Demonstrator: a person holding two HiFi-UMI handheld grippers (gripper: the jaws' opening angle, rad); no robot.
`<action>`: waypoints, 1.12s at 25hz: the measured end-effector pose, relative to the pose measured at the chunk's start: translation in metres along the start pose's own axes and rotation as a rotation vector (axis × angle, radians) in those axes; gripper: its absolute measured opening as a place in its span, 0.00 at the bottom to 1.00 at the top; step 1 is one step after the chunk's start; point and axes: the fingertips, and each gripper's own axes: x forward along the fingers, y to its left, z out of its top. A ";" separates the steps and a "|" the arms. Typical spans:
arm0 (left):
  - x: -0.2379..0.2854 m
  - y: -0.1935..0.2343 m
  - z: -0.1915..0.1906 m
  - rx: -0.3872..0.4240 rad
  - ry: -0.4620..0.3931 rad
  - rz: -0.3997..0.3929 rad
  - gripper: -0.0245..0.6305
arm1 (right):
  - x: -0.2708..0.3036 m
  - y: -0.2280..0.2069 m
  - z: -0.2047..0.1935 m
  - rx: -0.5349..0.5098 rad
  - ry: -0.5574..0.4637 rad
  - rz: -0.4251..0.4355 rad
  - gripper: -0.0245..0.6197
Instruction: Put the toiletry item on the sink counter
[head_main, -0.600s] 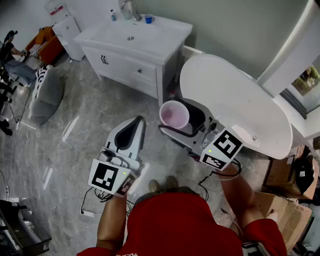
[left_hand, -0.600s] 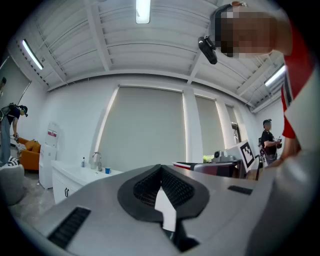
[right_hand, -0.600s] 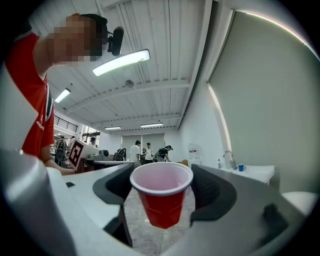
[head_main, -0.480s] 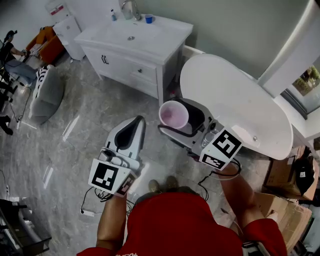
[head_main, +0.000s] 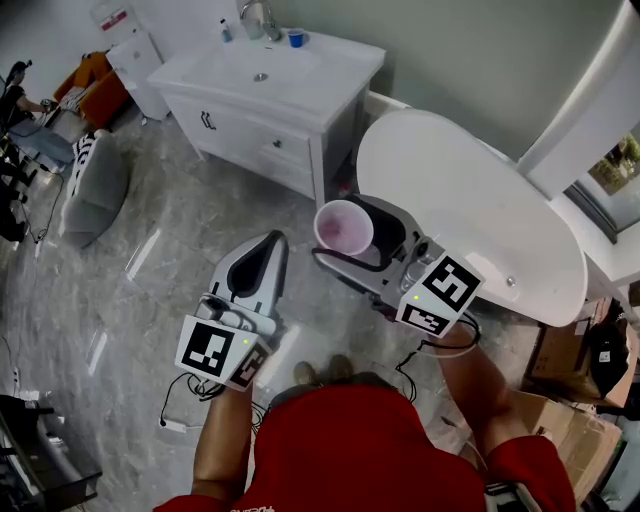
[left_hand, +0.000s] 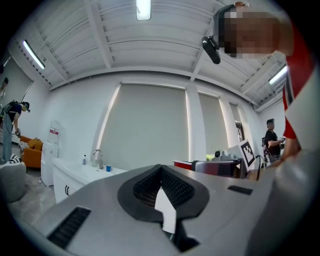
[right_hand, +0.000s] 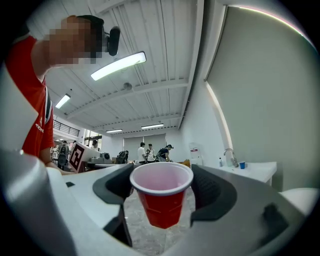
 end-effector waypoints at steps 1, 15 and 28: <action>0.004 0.002 0.001 -0.005 -0.003 0.004 0.06 | 0.000 -0.004 0.002 0.003 -0.003 0.000 0.58; 0.064 0.032 0.000 -0.017 -0.012 0.011 0.06 | 0.021 -0.066 0.011 -0.010 -0.005 0.009 0.58; 0.148 0.145 0.001 -0.002 -0.012 -0.049 0.06 | 0.117 -0.161 0.008 0.000 0.006 -0.073 0.58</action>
